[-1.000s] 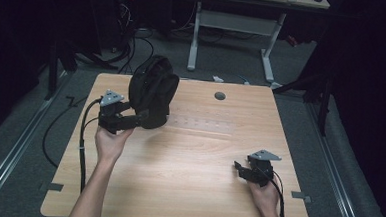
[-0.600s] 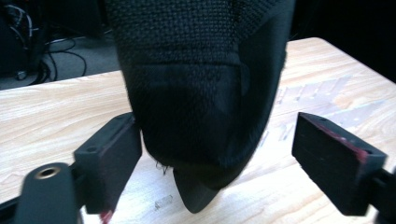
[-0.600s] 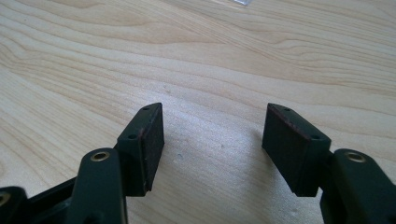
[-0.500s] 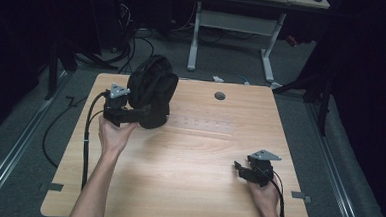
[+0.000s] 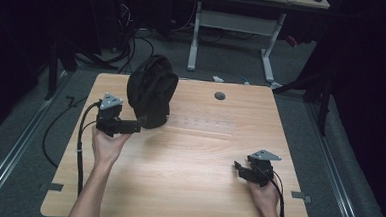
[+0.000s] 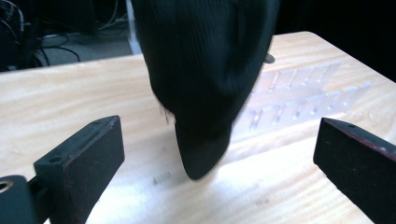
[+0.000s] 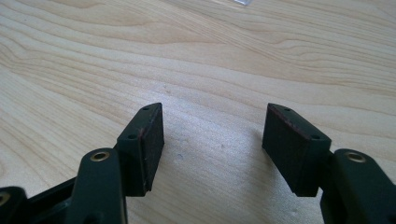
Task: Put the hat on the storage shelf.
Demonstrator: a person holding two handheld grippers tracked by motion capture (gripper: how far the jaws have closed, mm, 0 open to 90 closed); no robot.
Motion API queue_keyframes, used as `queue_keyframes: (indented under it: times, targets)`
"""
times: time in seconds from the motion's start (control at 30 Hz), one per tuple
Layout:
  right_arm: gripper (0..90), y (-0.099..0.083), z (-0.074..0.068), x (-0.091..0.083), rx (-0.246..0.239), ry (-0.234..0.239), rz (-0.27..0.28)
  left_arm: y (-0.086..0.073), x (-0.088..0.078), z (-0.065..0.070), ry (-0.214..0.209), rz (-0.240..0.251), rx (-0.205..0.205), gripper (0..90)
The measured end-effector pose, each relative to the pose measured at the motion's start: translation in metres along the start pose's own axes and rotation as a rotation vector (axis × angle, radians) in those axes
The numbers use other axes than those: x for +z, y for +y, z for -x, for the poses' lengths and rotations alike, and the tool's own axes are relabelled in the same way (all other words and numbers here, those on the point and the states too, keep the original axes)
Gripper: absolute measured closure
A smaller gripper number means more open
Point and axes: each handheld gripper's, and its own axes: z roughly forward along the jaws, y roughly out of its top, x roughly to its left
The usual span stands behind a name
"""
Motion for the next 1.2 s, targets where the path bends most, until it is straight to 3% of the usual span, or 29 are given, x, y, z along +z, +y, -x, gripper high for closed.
queue_keyframes:
  times: [0.2,0.3,0.5,0.93,1.2]
  targets:
    - [38.6,0.0,0.0,0.0,0.0,0.0,0.0,-0.02,-0.012,-0.01,-0.004,-0.027,-0.031,2.4]
    - [38.6,0.0,0.0,0.0,-0.001,-0.001,-0.001,-0.038,-0.021,-0.017,-0.013,-0.068,-0.038,4.3]
    - [38.6,0.0,0.0,0.0,0.0,0.0,0.0,-0.058,-0.03,-0.027,-0.029,-0.111,-0.07,7.4]
    - [38.6,0.0,0.0,0.0,-0.001,0.0,0.0,-0.079,-0.037,-0.034,-0.034,-0.138,-0.105,11.9]
    - [38.6,0.0,0.0,0.0,-0.002,0.0,0.0,-0.092,-0.038,-0.038,-0.015,-0.153,-0.091,14.3]
